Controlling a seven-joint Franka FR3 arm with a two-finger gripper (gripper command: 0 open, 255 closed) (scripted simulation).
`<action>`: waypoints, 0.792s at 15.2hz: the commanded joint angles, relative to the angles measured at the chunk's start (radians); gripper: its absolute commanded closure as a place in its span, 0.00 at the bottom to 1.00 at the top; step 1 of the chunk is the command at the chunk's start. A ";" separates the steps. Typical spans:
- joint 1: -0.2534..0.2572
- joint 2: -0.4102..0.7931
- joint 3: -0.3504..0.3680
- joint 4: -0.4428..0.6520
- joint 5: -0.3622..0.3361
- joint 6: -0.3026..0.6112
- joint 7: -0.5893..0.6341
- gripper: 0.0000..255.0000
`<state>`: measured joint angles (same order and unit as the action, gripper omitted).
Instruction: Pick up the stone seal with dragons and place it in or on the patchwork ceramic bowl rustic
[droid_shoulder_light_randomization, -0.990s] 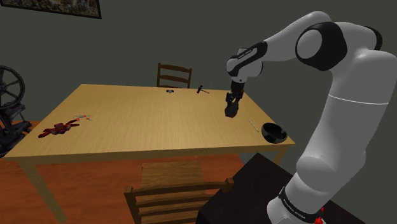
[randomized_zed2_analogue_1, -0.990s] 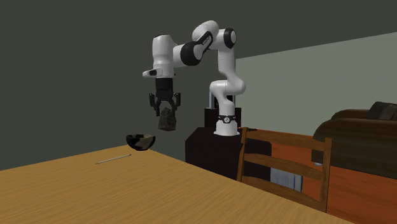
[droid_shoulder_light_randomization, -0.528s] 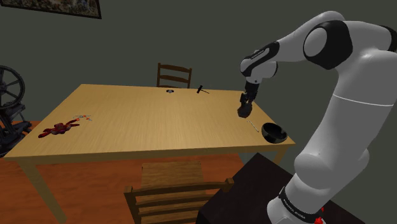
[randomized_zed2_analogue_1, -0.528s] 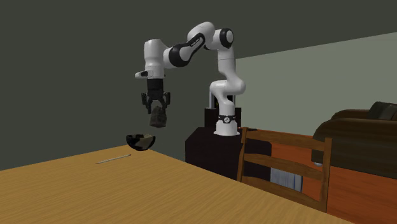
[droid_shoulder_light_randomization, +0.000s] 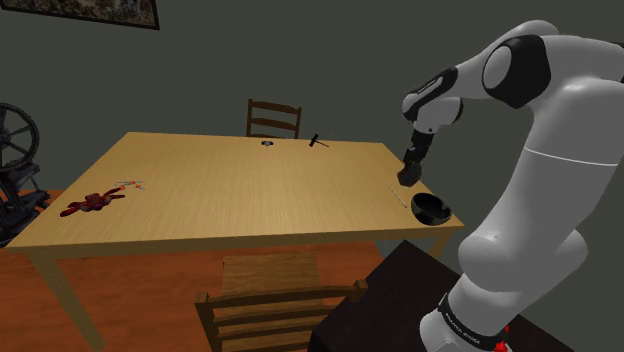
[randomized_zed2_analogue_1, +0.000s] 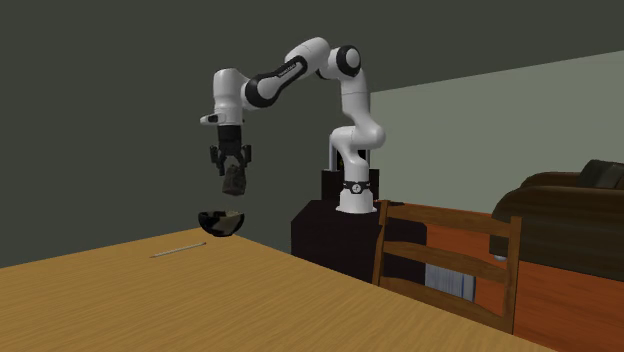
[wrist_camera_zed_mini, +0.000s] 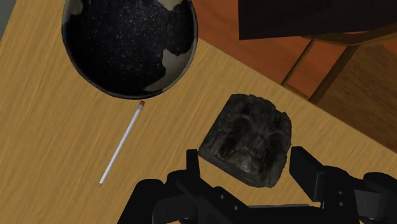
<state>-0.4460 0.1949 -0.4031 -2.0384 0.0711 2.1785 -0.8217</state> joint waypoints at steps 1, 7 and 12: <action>-0.031 0.006 -0.019 0.010 0.005 -0.005 -0.054 1.00; -0.128 0.059 -0.064 0.083 0.035 -0.031 -0.205 1.00; -0.180 0.109 -0.077 0.121 0.063 -0.027 -0.281 1.00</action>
<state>-0.6210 0.2935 -0.4808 -1.9176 0.1283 2.1423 -1.0945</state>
